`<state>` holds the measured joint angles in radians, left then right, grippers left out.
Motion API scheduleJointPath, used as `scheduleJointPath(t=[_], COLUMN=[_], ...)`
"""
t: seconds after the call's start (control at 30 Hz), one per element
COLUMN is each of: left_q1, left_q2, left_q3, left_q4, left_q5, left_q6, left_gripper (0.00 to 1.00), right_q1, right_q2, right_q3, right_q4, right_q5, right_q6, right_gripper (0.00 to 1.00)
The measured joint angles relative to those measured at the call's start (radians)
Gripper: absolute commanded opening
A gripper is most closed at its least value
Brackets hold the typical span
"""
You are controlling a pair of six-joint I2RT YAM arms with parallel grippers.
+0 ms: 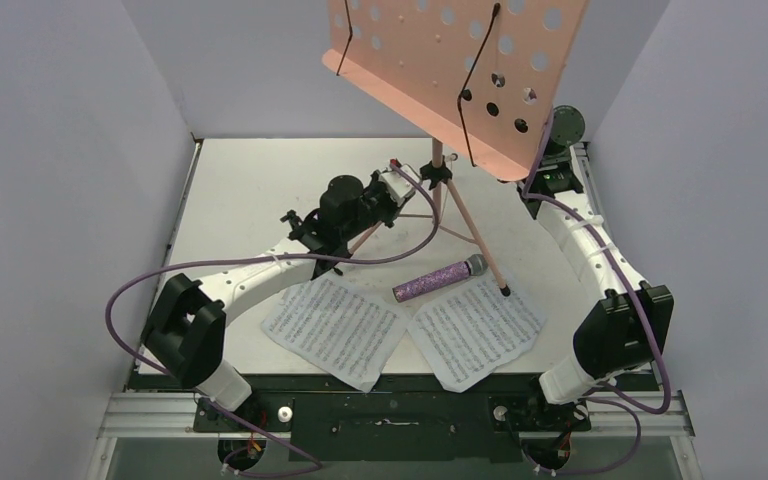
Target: Set up the instrument practice props
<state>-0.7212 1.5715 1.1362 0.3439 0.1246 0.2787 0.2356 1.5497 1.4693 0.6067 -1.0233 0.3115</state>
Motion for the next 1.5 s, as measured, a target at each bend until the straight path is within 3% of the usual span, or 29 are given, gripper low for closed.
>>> scheduleJointPath(t=[0.53,0.87,1.23,1.5], left_q1=[-0.05,-0.084,-0.16,-0.182], left_q2=[0.08,0.137,0.258,0.348], left_q3=[0.071,0.155,0.287,0.38], left_q4=[-0.063,-0.134,-0.146,-0.153], left_q5=[-0.201,-0.367,-0.649,-0.758], left_q6=[-0.059,-0.091,-0.079,-0.066], left_gripper=[0.0,0.0,0.0,0.0], right_q1=[-0.064,-0.081,-0.113,-0.137], right_q2=[0.119,0.286,0.404,0.487], right_q3=[0.006,0.165,0.267,0.332], right_q4=[0.183,0.245,0.458,0.584], right_q5=[-0.084,-0.113,-0.179,-0.201], right_q6=[0.066,0.141,0.295,0.397], right_gripper=[0.05,0.05,0.05,0.05])
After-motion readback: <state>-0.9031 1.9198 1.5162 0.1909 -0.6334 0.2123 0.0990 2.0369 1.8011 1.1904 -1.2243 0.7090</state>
